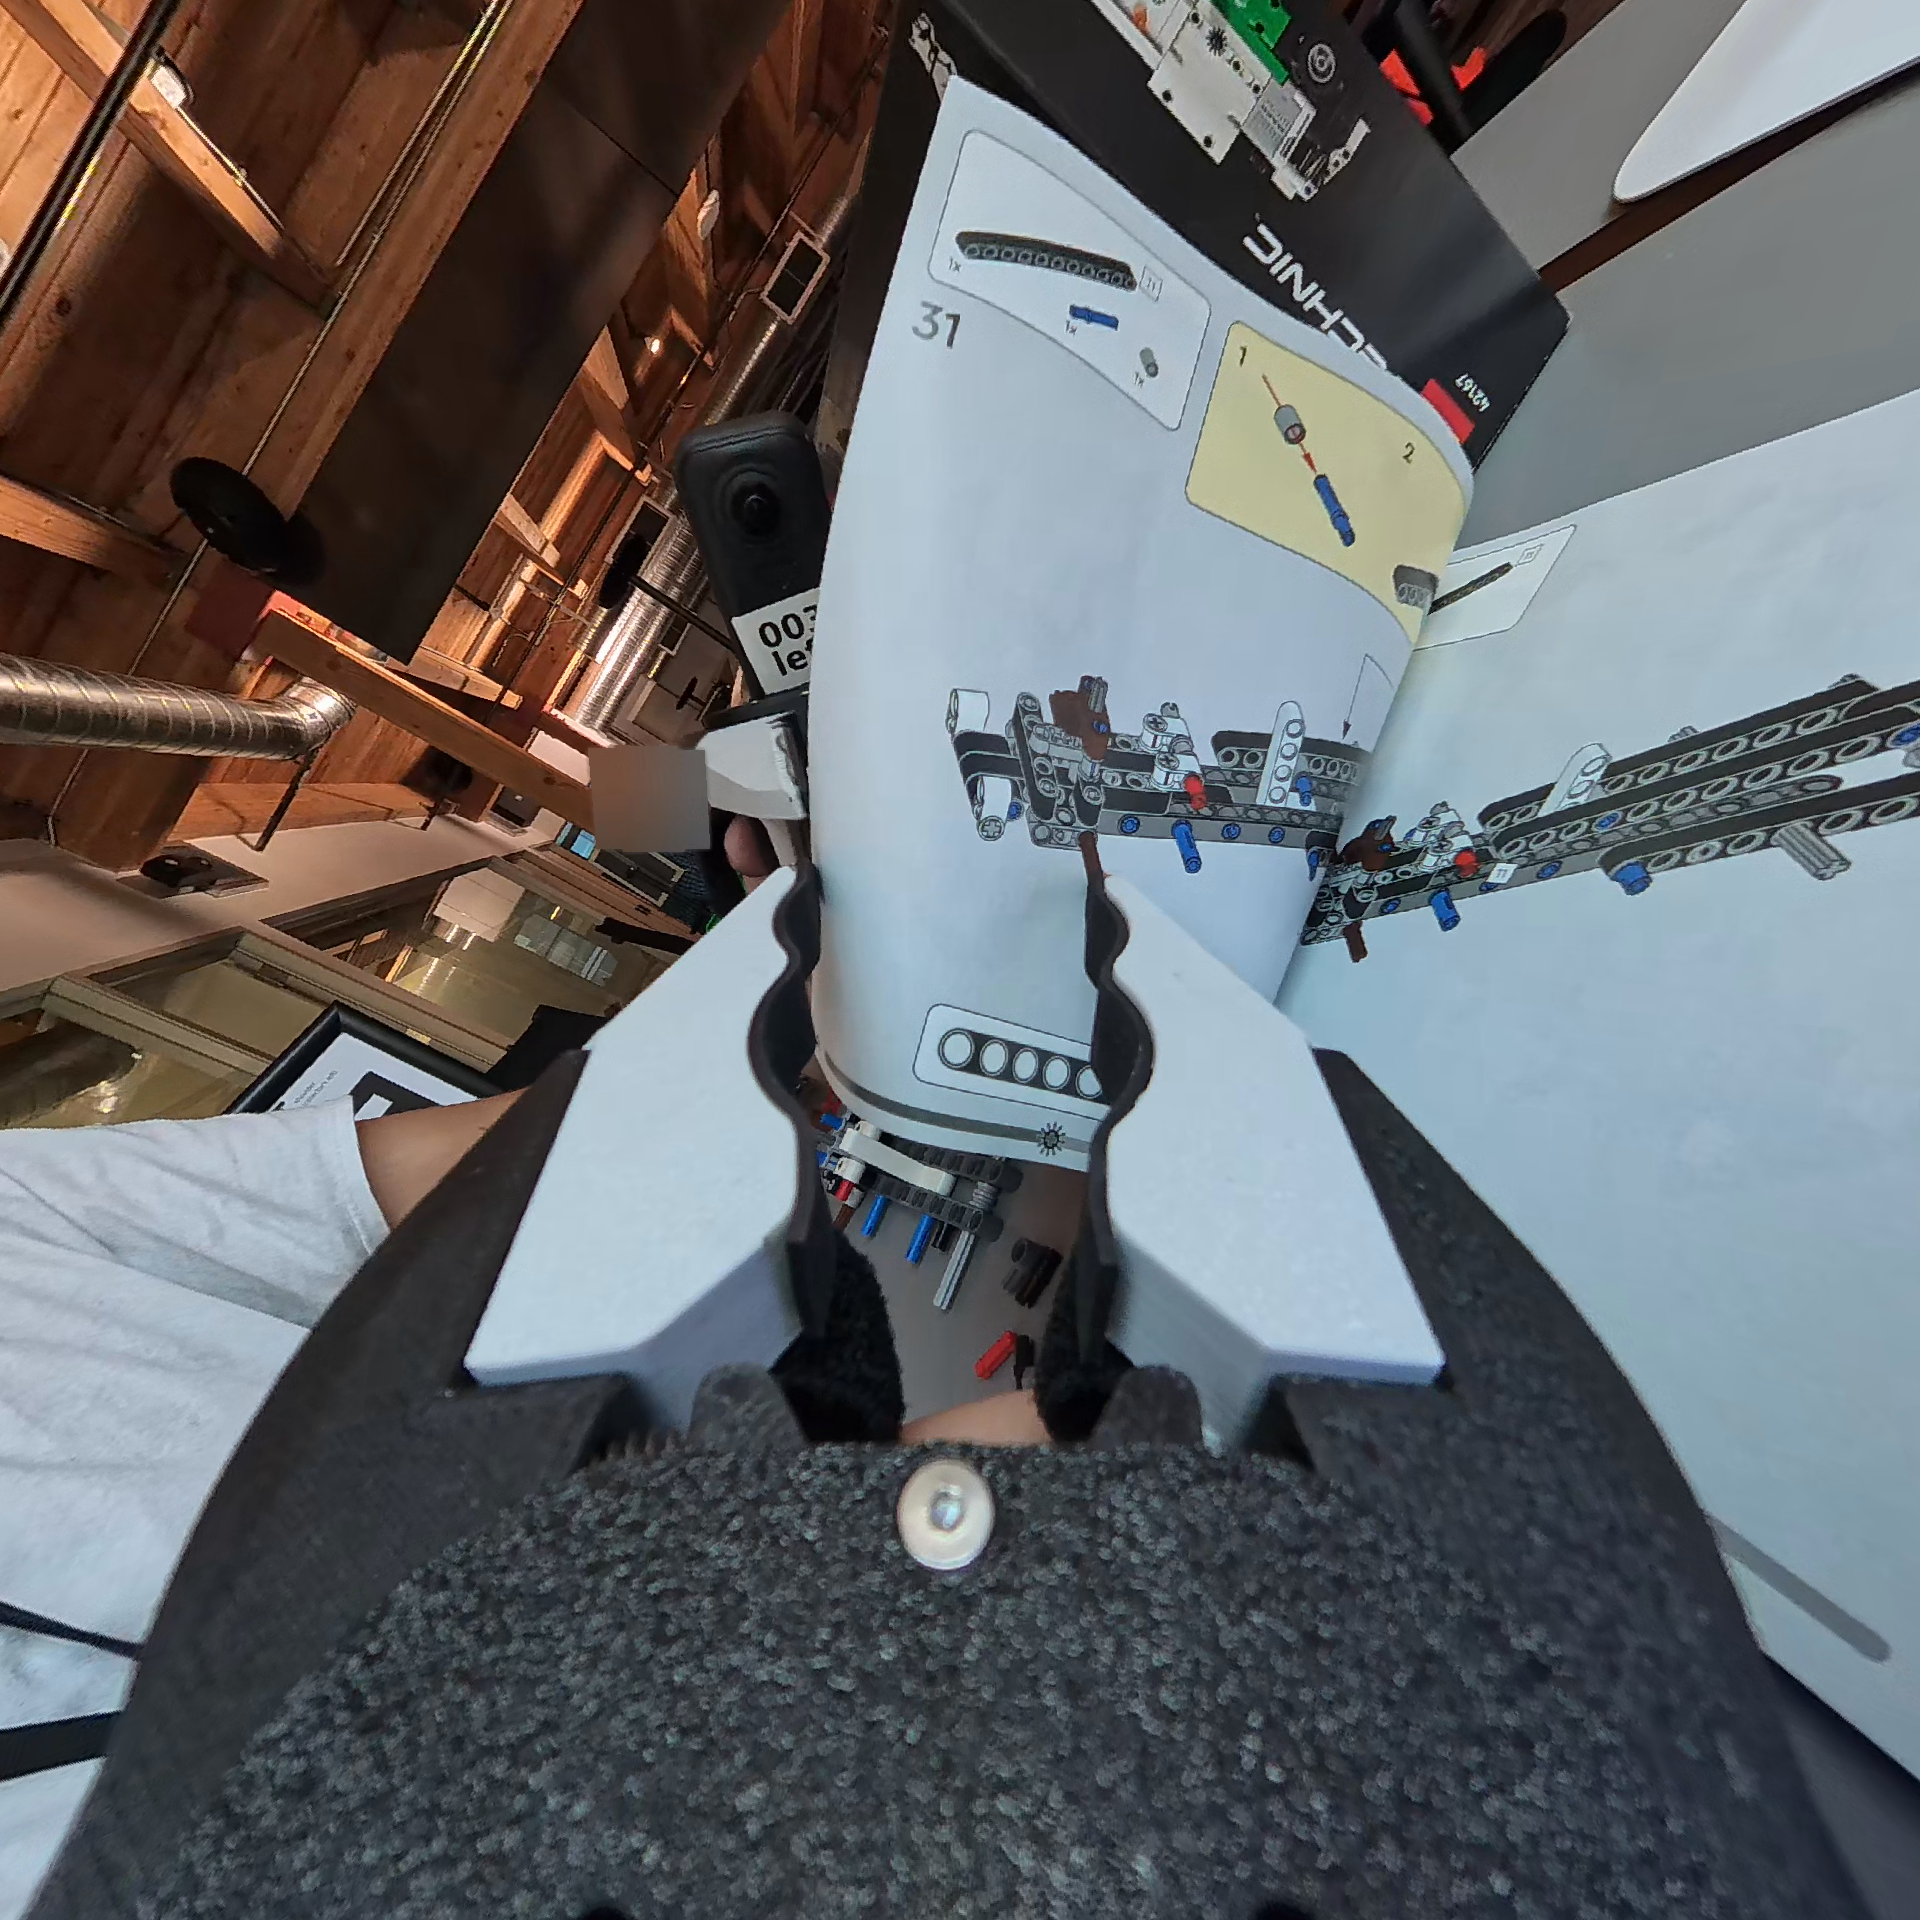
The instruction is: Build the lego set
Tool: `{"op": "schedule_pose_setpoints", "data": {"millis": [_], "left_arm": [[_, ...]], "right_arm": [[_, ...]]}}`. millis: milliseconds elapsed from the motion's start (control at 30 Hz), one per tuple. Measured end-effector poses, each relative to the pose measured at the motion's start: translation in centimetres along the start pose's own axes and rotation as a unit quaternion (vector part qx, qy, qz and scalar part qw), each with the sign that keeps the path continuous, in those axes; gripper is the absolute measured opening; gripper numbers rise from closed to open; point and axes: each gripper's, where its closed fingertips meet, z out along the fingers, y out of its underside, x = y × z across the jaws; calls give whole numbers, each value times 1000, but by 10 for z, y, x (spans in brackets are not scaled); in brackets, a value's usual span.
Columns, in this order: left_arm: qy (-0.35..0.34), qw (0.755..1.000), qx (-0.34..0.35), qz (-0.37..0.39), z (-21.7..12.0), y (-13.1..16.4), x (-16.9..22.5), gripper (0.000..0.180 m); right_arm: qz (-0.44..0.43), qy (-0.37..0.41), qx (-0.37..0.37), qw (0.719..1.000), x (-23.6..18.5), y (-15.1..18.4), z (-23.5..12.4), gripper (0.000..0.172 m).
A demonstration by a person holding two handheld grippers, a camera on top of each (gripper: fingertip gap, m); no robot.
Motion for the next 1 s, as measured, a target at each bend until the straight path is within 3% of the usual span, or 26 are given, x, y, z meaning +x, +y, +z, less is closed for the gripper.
{"op": "schedule_pose_setpoints", "data": {"millis": [567,767,1000], "left_arm": [[-25,1000,-10,4,1,3,-6,0],[-55,998,-30,-3,2,11,-15,27],[-145,988,-57,-8,1,18,-48,29]], "right_arm": [[5,4,-6,1000,3,2,0,44],[5,8,-7,1000,6,3,0,43],[7,43,-17,999,19,6,0,41]]}}
